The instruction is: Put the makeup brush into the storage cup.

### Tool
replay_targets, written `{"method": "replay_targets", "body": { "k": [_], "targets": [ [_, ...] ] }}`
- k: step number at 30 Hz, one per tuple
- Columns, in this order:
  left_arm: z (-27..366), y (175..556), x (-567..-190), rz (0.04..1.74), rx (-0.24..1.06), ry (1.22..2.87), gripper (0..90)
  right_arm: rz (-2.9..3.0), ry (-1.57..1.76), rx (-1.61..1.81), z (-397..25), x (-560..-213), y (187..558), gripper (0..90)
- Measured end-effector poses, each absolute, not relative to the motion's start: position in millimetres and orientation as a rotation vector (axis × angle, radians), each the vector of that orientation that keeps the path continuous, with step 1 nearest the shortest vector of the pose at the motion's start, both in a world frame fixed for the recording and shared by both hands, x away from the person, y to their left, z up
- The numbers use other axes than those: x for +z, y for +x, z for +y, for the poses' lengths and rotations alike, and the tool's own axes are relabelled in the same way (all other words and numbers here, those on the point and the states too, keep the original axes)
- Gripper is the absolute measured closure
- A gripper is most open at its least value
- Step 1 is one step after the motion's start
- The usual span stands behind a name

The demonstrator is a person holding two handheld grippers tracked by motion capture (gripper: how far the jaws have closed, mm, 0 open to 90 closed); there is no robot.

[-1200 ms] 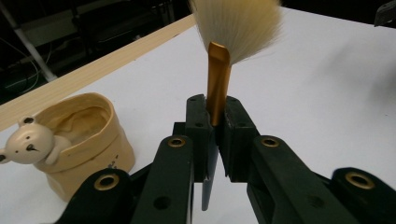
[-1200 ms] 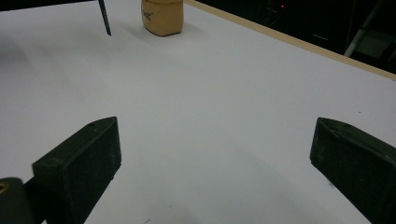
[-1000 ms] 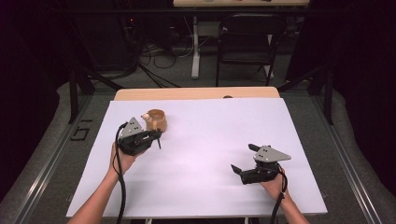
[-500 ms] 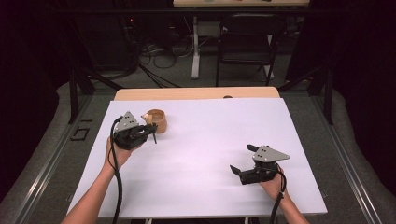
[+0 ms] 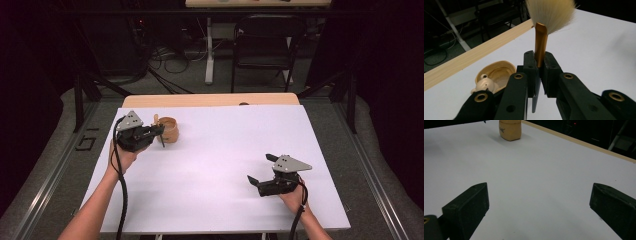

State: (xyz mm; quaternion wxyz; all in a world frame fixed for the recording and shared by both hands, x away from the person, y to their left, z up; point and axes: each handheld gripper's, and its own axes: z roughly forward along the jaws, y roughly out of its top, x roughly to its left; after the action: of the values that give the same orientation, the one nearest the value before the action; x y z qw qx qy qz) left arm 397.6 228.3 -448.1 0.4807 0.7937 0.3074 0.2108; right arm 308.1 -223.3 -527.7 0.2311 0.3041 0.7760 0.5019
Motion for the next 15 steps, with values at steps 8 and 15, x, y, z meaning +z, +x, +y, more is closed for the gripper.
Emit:
{"method": "replay_targets", "body": {
  "k": [8,15],
  "targets": [
    [232.1,404.4,-445.9,0.769,0.505,1.918,83.0,2.129,0.846,1.388,-224.3,-527.9,309.4,1.6],
    [230.4,407.4,-441.8,0.762,0.494,1.908,83.0,2.136,0.848,1.409,-224.7,-528.3,310.1,0.7]
  ]
}}
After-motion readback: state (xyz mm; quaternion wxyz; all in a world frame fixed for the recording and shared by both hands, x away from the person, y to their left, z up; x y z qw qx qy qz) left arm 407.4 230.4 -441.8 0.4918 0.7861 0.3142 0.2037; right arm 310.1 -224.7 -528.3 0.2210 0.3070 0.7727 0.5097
